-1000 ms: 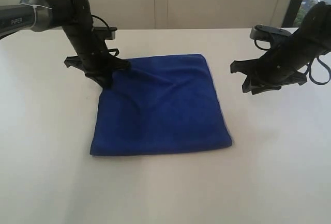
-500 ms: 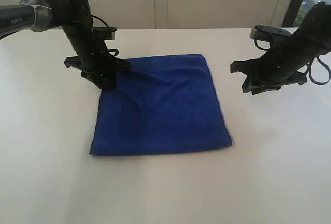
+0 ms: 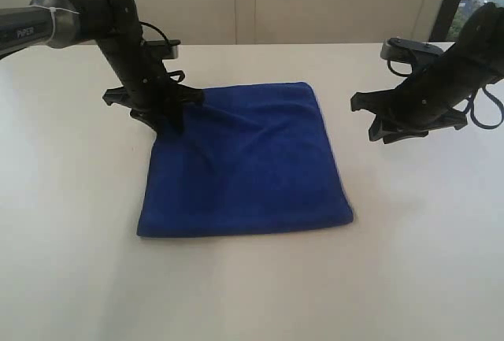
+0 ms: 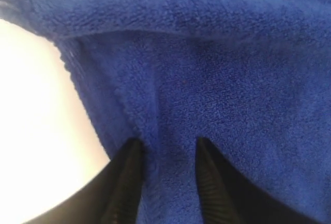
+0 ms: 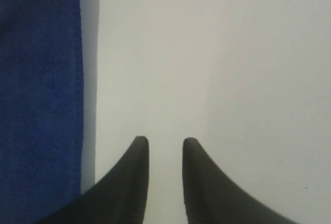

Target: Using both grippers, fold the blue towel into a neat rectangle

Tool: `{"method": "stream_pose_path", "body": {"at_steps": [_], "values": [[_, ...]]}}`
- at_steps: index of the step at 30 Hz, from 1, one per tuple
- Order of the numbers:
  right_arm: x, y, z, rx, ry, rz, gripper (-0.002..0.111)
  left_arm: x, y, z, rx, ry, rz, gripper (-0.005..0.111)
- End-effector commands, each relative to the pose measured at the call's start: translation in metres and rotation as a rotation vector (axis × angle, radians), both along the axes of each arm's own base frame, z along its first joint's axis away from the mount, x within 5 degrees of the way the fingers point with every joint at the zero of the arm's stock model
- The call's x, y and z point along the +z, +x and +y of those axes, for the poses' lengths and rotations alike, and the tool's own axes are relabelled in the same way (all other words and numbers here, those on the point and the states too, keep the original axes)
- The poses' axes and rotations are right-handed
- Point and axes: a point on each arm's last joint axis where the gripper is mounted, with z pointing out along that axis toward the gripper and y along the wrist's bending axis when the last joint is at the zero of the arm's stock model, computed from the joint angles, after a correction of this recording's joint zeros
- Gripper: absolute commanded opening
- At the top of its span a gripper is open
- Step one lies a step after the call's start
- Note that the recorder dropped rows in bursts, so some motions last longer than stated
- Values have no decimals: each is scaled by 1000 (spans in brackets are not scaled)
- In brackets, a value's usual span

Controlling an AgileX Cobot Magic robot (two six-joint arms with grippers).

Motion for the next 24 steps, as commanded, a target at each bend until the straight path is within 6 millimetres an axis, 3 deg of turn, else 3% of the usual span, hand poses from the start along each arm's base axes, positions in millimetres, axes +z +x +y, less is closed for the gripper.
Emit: {"method": "stream_pose_path", "body": {"at_steps": [1,7,16,19,24], "values": [[2,-1,0,11,-10,-14,23,5,-3,-2,0,-15,8,27],[2,0,0,10,-11,-16,23,5,-3,-2,0,-15,8,9],[2,0,0,10,-11,-16,23,7,-3,0,-7,-2,-6,8],[2,0,0,10,-11,-16,23,11,-2,0,-9,5,-23,10],[2,0,0,10,-11,-16,23,15,-1,9,-37,99,-60,29]]}}
